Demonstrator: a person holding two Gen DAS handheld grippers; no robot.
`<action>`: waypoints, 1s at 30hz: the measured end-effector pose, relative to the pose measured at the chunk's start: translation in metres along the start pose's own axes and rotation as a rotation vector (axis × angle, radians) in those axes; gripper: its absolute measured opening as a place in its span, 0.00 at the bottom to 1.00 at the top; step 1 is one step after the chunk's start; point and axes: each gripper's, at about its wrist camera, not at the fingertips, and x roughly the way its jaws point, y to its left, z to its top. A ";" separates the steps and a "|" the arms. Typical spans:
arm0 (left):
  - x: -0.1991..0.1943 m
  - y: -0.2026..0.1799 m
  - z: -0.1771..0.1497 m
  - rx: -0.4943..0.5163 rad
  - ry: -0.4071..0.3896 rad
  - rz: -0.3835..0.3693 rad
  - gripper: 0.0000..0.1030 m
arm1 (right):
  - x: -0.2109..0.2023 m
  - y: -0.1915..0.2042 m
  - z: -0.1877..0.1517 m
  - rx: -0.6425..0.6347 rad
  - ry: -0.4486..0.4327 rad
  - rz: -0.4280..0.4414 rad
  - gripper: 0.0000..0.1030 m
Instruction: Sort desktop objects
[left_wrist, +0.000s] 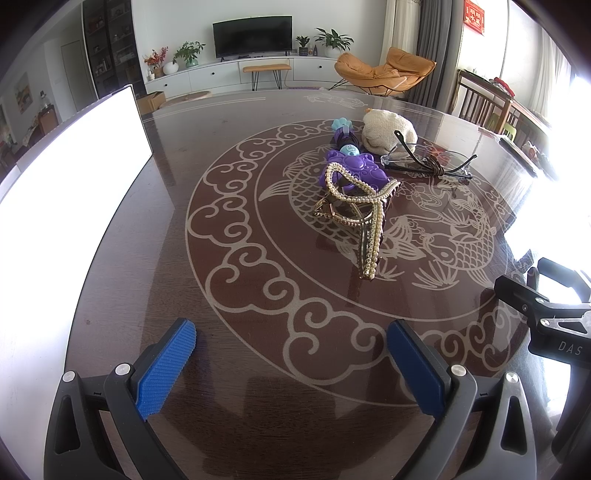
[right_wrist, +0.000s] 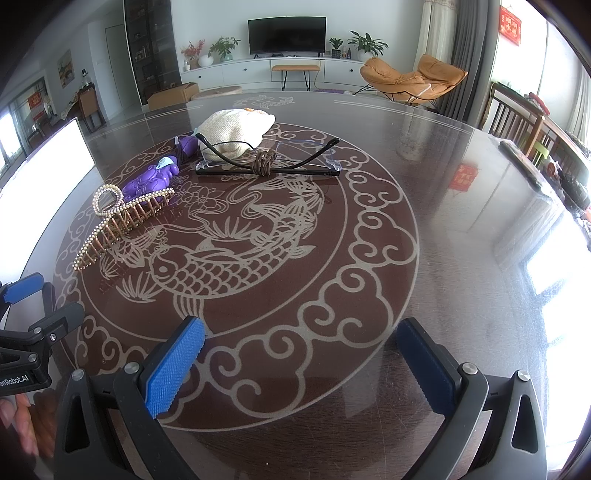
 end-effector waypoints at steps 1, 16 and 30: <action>0.000 0.000 0.000 0.000 0.000 0.000 1.00 | 0.000 0.000 0.000 0.000 0.000 0.000 1.00; 0.000 0.000 0.000 -0.002 -0.001 0.001 1.00 | 0.000 0.000 0.000 0.000 0.000 0.000 1.00; 0.028 -0.030 0.057 0.111 0.105 -0.169 1.00 | 0.000 0.000 0.000 0.001 0.000 0.000 1.00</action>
